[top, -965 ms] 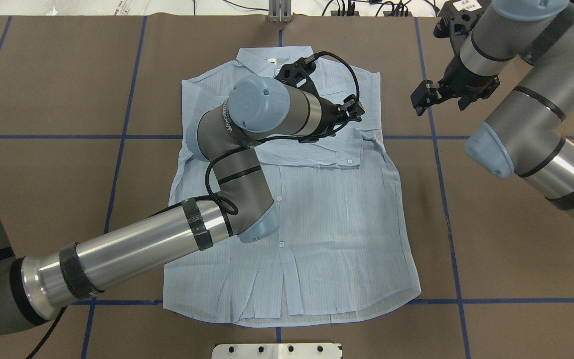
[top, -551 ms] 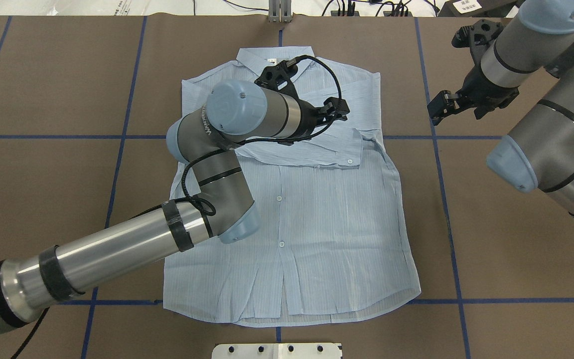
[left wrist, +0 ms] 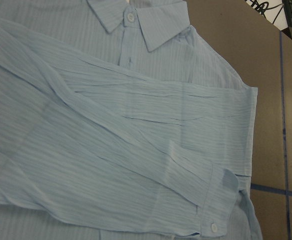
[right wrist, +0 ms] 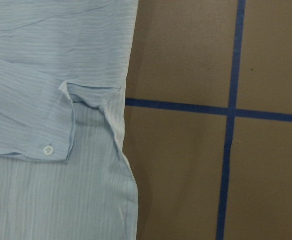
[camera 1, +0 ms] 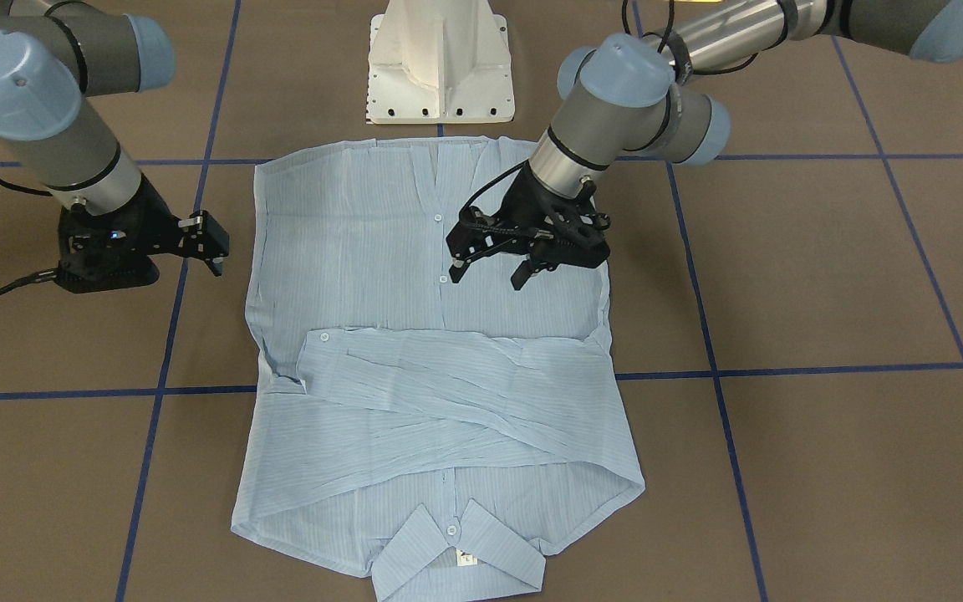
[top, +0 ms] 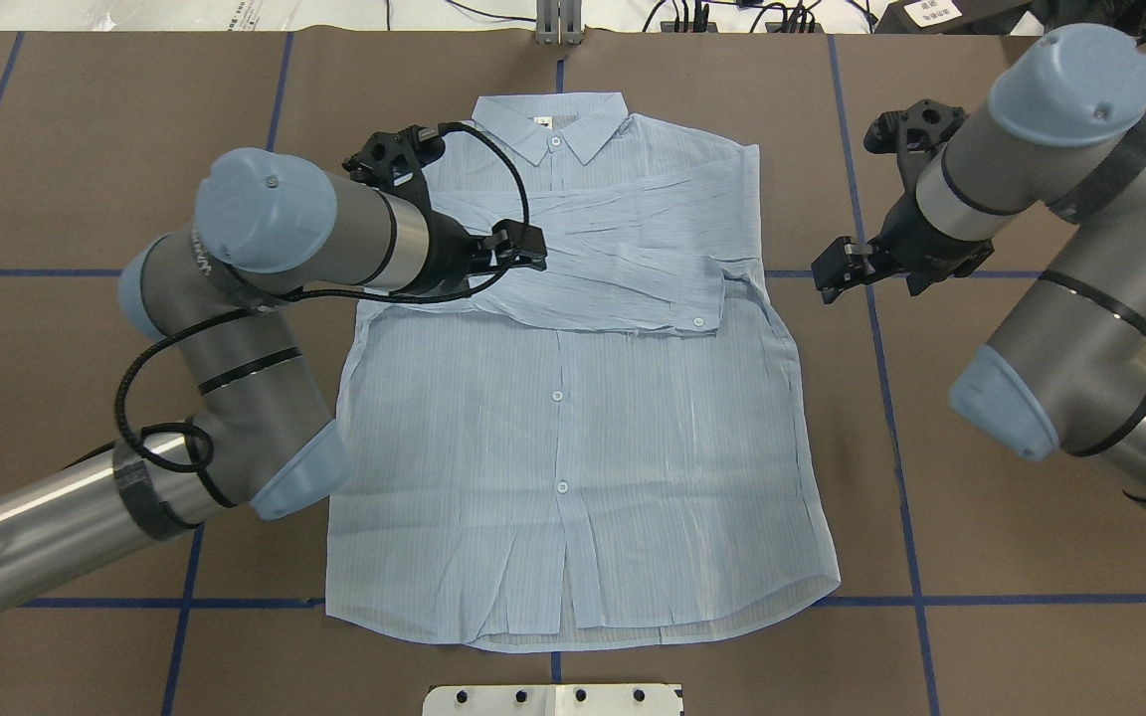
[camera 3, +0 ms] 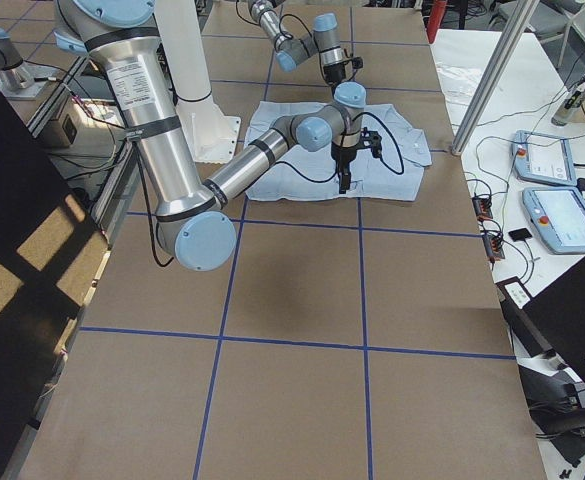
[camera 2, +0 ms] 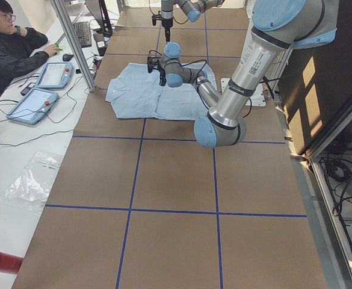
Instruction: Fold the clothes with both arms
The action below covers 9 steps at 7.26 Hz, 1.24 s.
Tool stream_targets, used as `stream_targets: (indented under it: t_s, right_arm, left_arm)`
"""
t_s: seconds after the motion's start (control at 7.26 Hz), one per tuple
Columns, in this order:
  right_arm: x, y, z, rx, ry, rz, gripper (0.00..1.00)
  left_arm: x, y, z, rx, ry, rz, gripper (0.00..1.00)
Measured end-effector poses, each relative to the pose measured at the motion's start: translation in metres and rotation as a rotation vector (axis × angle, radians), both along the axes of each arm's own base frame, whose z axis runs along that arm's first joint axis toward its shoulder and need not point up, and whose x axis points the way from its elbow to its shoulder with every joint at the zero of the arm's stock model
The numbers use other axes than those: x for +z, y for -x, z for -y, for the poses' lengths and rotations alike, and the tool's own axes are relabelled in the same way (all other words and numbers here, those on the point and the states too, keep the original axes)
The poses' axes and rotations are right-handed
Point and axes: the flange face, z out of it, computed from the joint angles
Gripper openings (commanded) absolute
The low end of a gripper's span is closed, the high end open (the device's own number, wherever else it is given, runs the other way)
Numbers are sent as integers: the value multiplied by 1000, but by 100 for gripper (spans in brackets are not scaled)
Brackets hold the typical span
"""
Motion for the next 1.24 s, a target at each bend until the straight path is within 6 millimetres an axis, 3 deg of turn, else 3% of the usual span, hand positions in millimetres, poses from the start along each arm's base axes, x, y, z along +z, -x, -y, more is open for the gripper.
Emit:
stream_targets:
  t_s: [0.28, 0.55, 0.96, 1.24]
  right_arm:
    - [14, 33, -55, 37, 4, 34, 100]
    - [25, 57, -104, 31, 37, 58, 98]
    - [61, 75, -165, -42, 103, 5, 95]
    - [73, 88, -195, -88, 130, -20, 94]
  left_arm:
    - [33, 54, -33, 25, -26, 99, 100]
    - [67, 92, -59, 37, -26, 150, 100]
    - [76, 107, -69, 30, -19, 160, 100]
    - [75, 108, -70, 28, -20, 157, 100]
